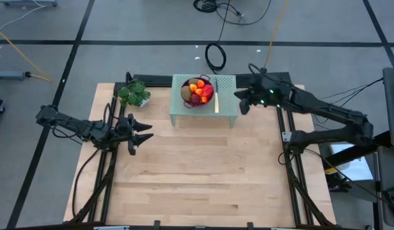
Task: Pick & Place Fruit
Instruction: Return to Home Position
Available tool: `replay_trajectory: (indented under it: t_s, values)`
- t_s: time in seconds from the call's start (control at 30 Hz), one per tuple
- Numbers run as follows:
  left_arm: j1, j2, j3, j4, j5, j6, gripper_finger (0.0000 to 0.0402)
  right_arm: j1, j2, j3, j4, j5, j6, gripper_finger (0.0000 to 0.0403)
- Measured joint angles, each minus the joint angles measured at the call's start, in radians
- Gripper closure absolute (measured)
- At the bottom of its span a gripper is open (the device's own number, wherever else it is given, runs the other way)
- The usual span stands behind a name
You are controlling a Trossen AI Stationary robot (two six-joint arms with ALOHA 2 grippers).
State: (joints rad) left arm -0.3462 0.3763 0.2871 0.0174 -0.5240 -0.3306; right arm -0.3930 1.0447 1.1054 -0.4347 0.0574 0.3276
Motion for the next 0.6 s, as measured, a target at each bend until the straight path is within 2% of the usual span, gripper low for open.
replay_trajectory:
  t_s: [0.17,0.27,0.6]
  values:
    - [0.000,0.000,0.000,0.001,-0.017,0.013,0.0204,0.017,-0.151,-0.165,0.113,-0.002,-0.030,0.0402]
    - [0.000,0.001,0.000,0.000,-0.035,0.029,0.0204,0.017,-0.232,-0.232,0.121,-0.003,-0.037,0.0403]
    - [0.000,0.001,0.000,0.002,-0.027,0.032,0.0204,0.017,-0.402,-0.311,0.089,0.040,-0.118,0.0403]
